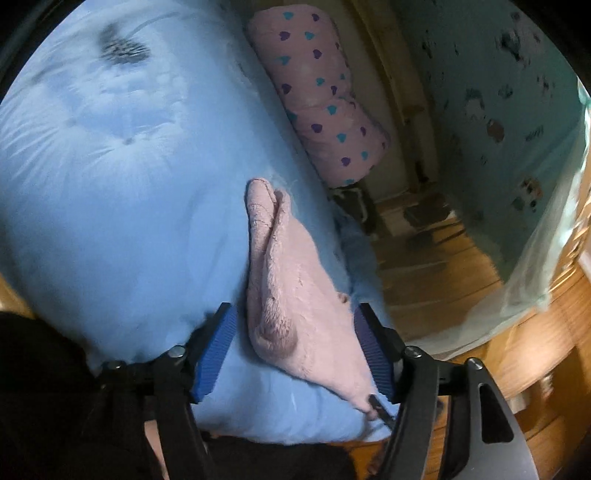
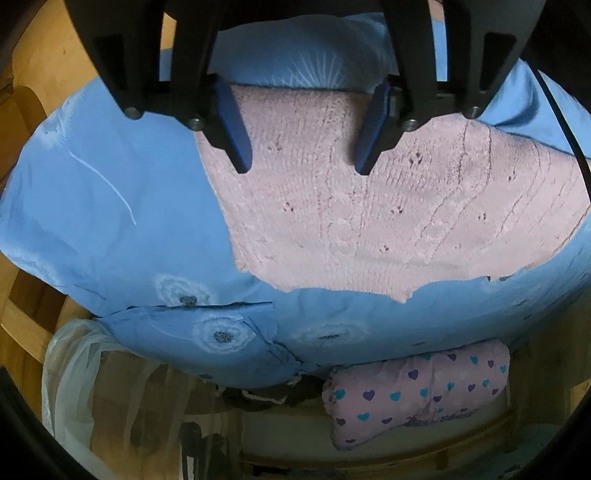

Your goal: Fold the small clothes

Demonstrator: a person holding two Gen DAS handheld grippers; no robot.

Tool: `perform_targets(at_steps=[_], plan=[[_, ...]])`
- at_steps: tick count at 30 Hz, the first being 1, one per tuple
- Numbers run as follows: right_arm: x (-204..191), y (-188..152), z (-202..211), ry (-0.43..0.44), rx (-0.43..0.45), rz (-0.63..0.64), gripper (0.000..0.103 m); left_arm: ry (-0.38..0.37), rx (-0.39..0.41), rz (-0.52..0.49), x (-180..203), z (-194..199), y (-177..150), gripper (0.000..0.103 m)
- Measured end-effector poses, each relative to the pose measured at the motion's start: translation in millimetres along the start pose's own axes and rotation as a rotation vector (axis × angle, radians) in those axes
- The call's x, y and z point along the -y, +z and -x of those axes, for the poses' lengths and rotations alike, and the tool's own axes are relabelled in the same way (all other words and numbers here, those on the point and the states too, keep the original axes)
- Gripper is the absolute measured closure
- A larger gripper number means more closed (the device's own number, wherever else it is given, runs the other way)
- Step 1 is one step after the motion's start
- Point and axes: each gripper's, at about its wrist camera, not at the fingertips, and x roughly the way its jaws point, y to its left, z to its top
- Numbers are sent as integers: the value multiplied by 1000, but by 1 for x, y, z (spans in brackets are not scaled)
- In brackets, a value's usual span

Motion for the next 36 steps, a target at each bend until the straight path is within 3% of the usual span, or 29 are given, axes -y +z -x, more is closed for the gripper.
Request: perform_targets(at_steps=[5,9,10,13,15,17,20,23,33,35,36], plan=[[1,-3,2,-10,-8,3,39,141,-40,-87,23,-21,0,50],[-1,-4,8,-6,-17,-12,39,126,0,-103,34,-16,-12,51],[-3,-4,11,-3,-14,0,39,155,17,-119,37,-17,-14,51],[-7,-3,11,-12,-20,30,36,435,13,-210,53,-46,-22,52],[-12,-2,6,-24,-46,45,36,520,4,-326,69,-67,-31,53],[-17,0,5,-47,-55,67,36,553,-22,-372,73,-80,-36,56],[-23,4,7,-75,-45,102,36,541,-8,-343,63,-80,-35,83],[-30,8,5,-71,-45,124,36,469,-33,-290,51,-74,-29,94],[-75,14,-1,1,-52,179,37,451,8,-344,50,-72,-37,94],[-85,21,2,82,-82,150,37,445,38,-365,47,-69,-42,93],[-93,24,4,185,-104,116,36,444,45,-370,48,-68,-43,93]])
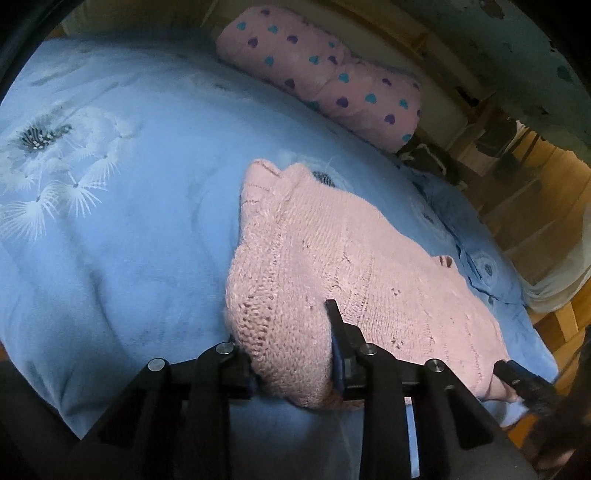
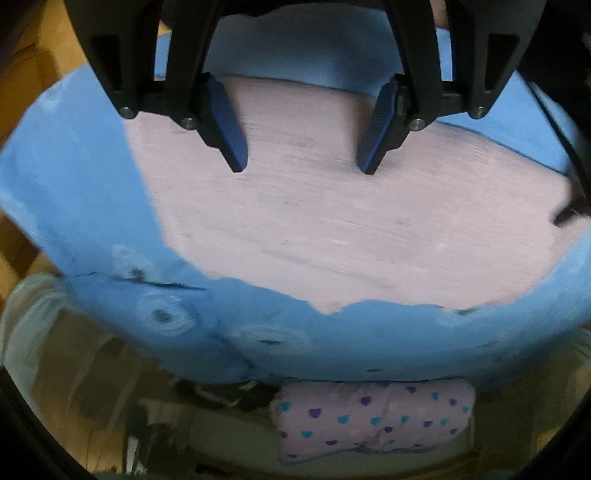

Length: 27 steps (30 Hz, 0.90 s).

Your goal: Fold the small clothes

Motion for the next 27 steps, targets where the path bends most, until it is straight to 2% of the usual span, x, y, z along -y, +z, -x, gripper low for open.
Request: perform_targets(at_steps=[3,6,7,10,12,13,15,17,20,22,25,27], plan=[[-36,7,-2,301,-66,-68,36,-31,-8,31,-5,-1,3,93],[-89,15,-1,391,-66,9,36,-76,-16,66,-13,0,5,93],[-100,16,-1,391,-60,34,35,-80,-18,69,-14,0,5,93],[-136,29,-2,310,-3,122,35,-105,-30,96,-18,2,6,93],[-155,42,-1,279,37,171,34,-161,-34,139,-26,3,6,93],[-163,49,-3,255,48,201,33,-211,-25,193,-35,5,5,94],[-184,62,-8,181,50,263,16,-311,-13,297,-51,8,4,95],[-199,71,-13,162,44,293,9,-365,-9,339,-59,9,3,95],[-213,83,-26,204,-36,312,6,-448,-8,421,-70,10,0,95],[-224,86,-35,234,-88,321,6,-462,-11,433,-71,10,0,95],[-243,93,-52,238,-171,357,6,-397,-19,342,-60,10,0,95],[-258,103,-69,233,-269,382,6,-361,-18,300,-53,10,1,95]])
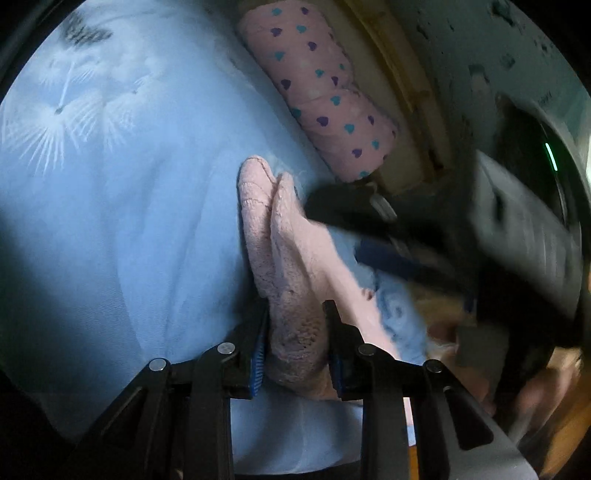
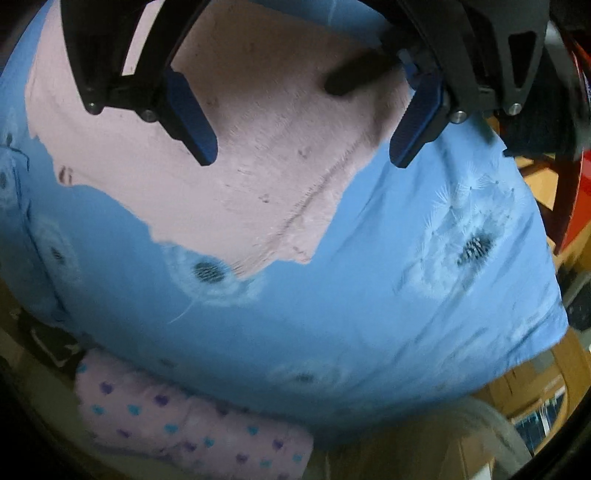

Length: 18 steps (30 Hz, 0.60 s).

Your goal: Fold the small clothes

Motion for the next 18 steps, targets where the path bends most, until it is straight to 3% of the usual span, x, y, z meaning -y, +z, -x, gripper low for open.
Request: perform_targets(at_steps=[1,3,5,10,13,15,18], plan=[[-2,5,-6,-1,-37,3,6,9,-7,-11,1,-1,0,95],[-7,19,-31,-2,-232,-23,7,24,-33,-36,4,-4,1,95],[-11,25,-43,-24,-325,-56,10,53,-54,-66,7,-7,1,97],[-38,28,-56,-276,-386,63,13,115,-54,-135,15,-12,-2,98],[-48,16,-66,-315,-437,90,22,84,-53,-94,10,-10,1,98],[-42,12,-66,-304,-468,17,40,86,-55,-91,11,-10,3,98],[-41,9,-62,-321,-456,11,57,98,-37,-105,12,-9,1,98]])
